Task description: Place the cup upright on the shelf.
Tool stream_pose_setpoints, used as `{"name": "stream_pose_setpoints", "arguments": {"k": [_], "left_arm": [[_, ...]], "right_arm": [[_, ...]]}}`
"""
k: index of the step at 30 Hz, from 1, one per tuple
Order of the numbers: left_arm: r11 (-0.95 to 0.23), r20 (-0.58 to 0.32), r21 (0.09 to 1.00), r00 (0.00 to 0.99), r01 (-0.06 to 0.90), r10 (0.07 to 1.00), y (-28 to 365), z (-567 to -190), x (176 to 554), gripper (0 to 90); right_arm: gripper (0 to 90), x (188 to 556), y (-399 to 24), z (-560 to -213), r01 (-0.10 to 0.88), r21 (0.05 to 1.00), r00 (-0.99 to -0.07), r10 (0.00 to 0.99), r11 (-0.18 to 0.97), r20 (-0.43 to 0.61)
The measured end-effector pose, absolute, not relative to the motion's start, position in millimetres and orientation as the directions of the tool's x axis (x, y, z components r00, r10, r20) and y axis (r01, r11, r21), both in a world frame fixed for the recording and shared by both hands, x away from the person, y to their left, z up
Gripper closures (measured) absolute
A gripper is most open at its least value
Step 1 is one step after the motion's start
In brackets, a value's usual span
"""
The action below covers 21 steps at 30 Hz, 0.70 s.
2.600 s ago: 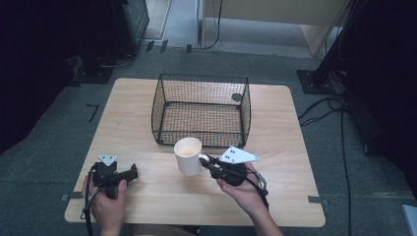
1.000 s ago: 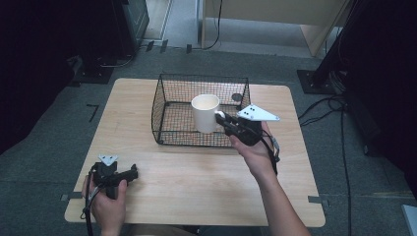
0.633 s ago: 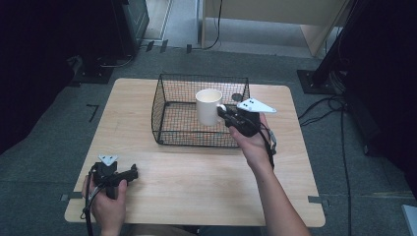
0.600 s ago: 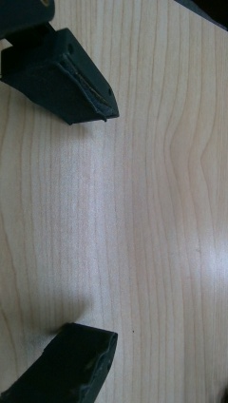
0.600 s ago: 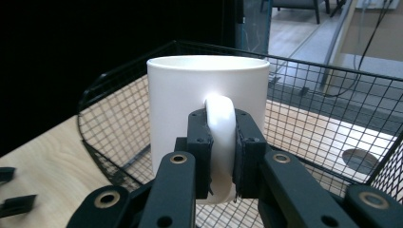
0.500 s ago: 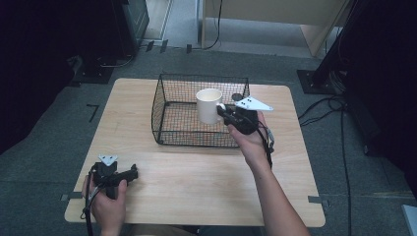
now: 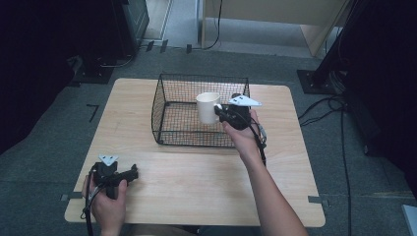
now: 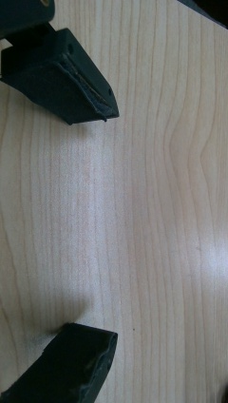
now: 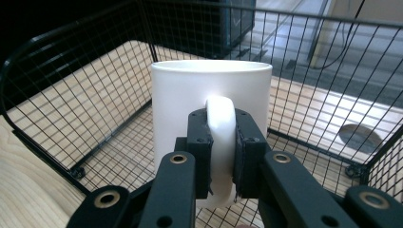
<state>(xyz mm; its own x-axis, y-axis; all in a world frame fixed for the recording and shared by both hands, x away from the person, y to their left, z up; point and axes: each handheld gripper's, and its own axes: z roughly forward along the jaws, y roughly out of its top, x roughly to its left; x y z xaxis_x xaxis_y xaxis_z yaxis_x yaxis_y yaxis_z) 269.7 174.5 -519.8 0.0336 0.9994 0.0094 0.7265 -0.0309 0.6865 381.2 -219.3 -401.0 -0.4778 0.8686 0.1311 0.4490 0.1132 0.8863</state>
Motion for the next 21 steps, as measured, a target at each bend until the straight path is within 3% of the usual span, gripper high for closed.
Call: {"name": "stream_pose_setpoints", "arguments": {"k": [21], "left_arm": [[-0.033,0.009,0.687,0.036,0.726,0.999,173.7,-519.8,270.1,0.0]], "right_arm": [[80.0,409.6,-216.4,-423.1,0.619,0.776,-0.409,0.892,0.119,0.190]]}}
